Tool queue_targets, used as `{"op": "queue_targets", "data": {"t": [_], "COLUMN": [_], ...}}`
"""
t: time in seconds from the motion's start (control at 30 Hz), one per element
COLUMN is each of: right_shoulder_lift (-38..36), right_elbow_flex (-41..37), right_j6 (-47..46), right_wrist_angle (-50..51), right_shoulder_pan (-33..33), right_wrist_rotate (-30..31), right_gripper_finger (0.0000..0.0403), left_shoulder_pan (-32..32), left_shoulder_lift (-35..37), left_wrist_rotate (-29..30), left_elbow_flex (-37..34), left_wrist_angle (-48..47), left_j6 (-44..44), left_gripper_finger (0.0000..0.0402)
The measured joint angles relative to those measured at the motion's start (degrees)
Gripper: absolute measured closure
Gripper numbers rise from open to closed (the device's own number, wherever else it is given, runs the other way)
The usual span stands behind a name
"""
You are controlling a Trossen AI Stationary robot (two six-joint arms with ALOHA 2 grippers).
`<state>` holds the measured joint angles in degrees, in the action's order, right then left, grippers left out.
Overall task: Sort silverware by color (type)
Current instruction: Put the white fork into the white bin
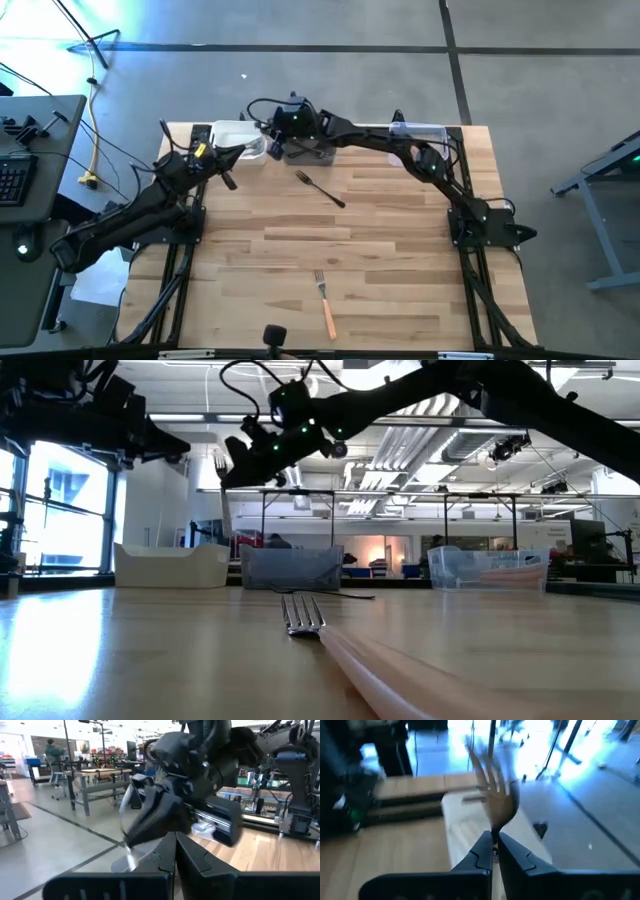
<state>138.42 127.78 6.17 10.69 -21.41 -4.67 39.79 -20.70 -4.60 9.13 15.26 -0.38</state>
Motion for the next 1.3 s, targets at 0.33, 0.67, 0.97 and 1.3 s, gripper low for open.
{"op": "queue_targets", "data": {"t": [0.33, 0.67, 0.97, 1.3], "right_shoulder_lift": [0.4, 0.4, -4.8, -14.4], "right_elbow_flex": [-0.1, -0.2, -0.1, -16.1], "right_j6": [-1.9, -2.9, 2.6, 4.1], "right_wrist_angle": [-4.7, -2.9, 21.2, 34.4], "right_shoulder_pan": [1.9, 3.4, 3.9, 2.2], "right_wrist_rotate": [-3.1, -3.8, -3.4, 3.9], "right_gripper_finger": [0.0402, 0.0403, 0.0403, 0.0403], "left_shoulder_pan": [0.0, -0.1, -0.1, -3.3], "left_shoulder_lift": [0.4, 0.4, 0.2, -9.6], "left_wrist_rotate": [0.5, 0.8, -0.5, -2.2], "left_elbow_flex": [0.0, 0.0, 0.1, 0.1], "left_wrist_angle": [-6.5, -7.7, -12.0, -19.0], "left_j6": [-1.1, -2.1, -3.1, -13.1], "left_gripper_finger": [0.0401, 0.0401, 0.0401, 0.0400]}}
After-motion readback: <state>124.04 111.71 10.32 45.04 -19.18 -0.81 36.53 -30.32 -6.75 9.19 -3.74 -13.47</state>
